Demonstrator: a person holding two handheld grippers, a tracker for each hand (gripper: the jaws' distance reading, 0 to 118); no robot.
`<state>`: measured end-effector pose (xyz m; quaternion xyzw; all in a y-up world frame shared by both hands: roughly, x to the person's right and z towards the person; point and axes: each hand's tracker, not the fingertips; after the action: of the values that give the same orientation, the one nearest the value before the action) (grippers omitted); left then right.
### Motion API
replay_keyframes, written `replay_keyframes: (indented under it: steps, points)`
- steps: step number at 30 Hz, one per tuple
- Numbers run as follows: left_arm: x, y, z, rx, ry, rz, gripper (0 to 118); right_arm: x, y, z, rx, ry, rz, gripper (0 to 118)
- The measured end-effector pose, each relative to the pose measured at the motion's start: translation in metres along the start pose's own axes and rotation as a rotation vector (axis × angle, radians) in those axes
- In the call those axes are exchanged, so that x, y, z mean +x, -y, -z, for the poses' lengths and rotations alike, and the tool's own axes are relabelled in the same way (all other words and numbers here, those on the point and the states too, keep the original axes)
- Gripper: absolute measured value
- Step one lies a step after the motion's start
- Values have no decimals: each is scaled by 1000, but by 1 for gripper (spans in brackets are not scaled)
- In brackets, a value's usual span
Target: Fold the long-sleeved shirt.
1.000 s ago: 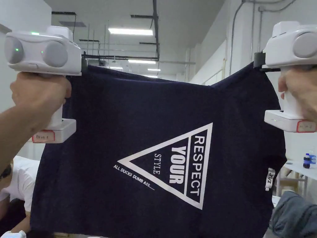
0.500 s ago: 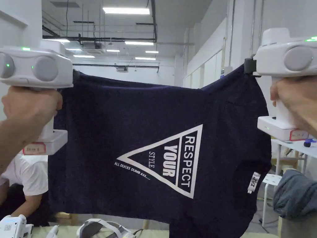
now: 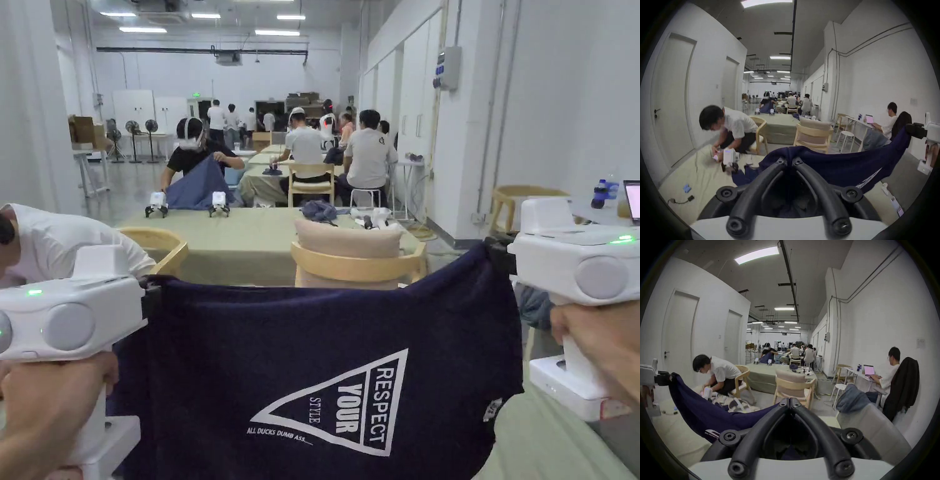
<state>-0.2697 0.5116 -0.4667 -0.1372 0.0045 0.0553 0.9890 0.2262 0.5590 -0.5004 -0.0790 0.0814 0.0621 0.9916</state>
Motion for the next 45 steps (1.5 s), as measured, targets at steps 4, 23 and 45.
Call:
replay_keyframes:
  steps: [4,23,45]
  points:
    - [-2,58,-50,-21,32,-1,8,-8,51,-59,-25,-6,-11,0]
    - [-54,357,-255,-586,109,-4,8,-71,363,-294,-716,-182,119,0]
    - [-59,400,-270,-729,21,-18,93,-95,435,-304,-997,-181,104,46]
